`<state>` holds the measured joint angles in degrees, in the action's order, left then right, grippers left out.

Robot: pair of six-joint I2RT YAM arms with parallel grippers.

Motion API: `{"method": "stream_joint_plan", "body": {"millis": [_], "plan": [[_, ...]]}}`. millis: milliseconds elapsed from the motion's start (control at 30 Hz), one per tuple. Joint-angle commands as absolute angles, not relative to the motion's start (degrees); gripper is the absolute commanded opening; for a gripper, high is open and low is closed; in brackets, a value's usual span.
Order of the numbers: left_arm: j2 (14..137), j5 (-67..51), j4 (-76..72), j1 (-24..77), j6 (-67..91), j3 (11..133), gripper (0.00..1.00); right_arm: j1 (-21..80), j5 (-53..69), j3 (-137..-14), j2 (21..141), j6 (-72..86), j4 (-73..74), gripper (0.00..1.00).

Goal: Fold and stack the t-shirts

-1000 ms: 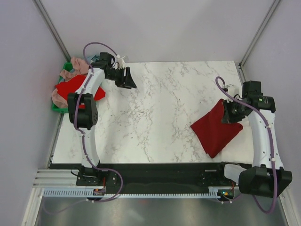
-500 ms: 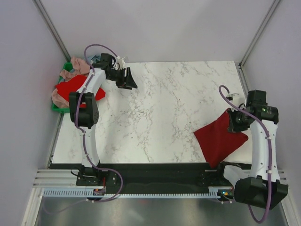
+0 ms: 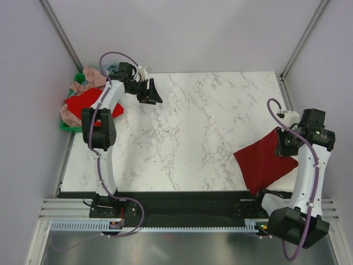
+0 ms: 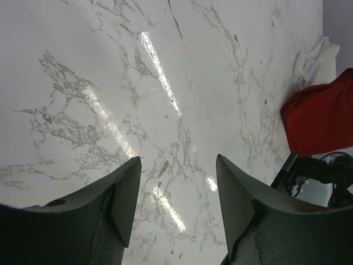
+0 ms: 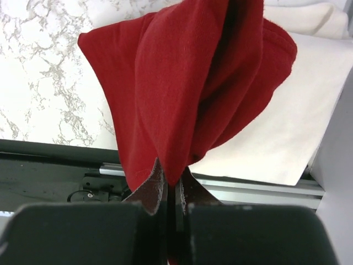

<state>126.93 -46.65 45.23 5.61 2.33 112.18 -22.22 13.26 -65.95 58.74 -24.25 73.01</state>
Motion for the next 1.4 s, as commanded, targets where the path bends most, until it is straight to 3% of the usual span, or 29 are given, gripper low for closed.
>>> {"method": "stream_joint_plan", "body": {"millis": [0,267,600,1100,1367], "plan": [[126.74,-48.43,43.77,5.89,4.04,114.08,0.64,-24.6,15.45,-67.5,57.92,-25.75,71.54,0.0],[126.83,-49.13,43.33,5.98,4.66,114.34,0.65,-26.37,21.18,-73.82,59.41,-27.06,74.26,0.0],[126.74,-49.92,43.07,5.89,4.92,114.61,0.66,-28.47,15.65,-69.61,58.97,-29.53,73.83,0.0],[126.04,-49.83,43.15,5.89,4.66,113.64,0.67,-50.44,16.17,-64.78,70.04,-39.54,65.48,0.0],[125.33,-49.57,43.15,5.89,4.4,112.24,0.67,-51.5,12.93,-58.19,72.6,-38.68,56.96,0.0]]}}
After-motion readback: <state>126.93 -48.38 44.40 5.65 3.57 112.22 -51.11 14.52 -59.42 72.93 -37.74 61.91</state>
